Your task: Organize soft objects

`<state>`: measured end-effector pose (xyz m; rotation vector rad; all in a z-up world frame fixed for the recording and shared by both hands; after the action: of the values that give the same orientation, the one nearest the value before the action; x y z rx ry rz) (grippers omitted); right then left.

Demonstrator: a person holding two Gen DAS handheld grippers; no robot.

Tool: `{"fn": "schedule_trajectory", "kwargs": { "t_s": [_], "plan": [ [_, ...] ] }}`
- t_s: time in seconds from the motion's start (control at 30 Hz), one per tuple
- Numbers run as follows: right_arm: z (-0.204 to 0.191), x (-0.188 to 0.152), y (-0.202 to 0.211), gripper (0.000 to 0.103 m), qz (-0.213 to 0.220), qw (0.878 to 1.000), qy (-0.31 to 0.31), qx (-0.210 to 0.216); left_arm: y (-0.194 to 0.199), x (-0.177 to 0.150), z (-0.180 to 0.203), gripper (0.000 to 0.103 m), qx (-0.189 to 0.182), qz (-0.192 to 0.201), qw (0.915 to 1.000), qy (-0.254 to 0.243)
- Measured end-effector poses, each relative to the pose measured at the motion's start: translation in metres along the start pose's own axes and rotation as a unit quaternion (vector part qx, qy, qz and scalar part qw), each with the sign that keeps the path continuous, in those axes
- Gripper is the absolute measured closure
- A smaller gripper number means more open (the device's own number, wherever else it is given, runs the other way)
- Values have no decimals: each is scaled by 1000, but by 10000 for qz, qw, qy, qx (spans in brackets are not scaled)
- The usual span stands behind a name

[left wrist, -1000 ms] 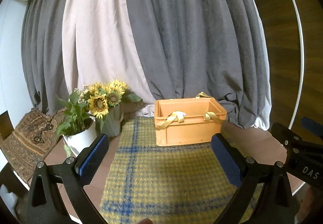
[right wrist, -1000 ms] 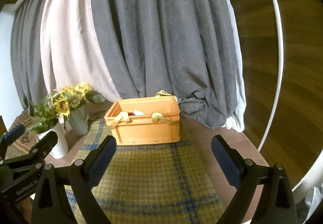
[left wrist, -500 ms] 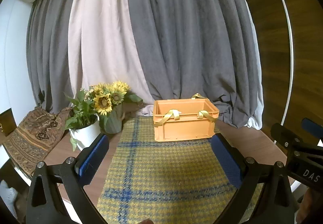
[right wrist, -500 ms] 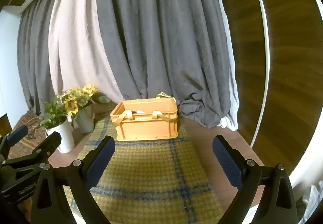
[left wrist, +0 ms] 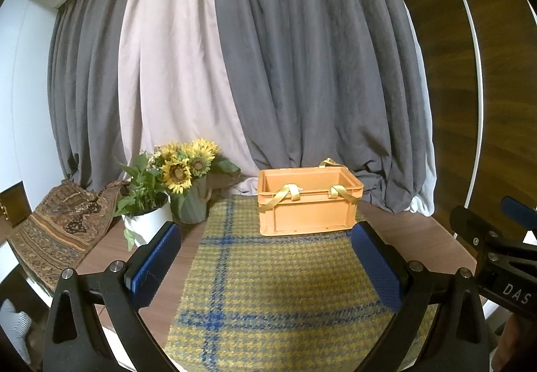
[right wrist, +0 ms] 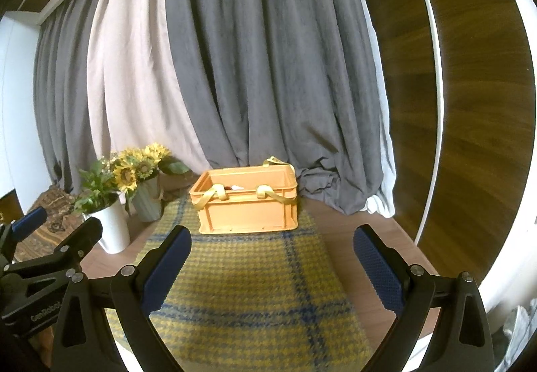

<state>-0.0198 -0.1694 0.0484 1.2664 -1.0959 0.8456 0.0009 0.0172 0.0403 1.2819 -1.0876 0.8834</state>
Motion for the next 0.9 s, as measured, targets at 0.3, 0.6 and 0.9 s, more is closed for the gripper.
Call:
{"fn": "schedule_trajectory", "kwargs": {
  "t_s": [0.3,0.6,0.9],
  "plan": [
    [1,-1,4,5,21,10000,-18,-5,3,1,0,0,-8,35,10000,-1],
    [2,-1,6,4,47,10000,-18,-2,5,3,0,0,-20,49,10000,1],
    [2,-1,6,5,43,10000,-22,-11,4,3,1,0,-40,56,10000,-6]
  ]
}}
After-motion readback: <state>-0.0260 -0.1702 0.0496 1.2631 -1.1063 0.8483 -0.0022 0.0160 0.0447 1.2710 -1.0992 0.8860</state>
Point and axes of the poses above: each gripper's, at about its wrist camera, not at the fingertips, and y roughly against the way its jaws point, z to its right, x to its top, the point moved 1 cm from there along -y, roughly the way its jaws point, and after that the axes turned 2 degrees about -x, right-handed, at the moved point
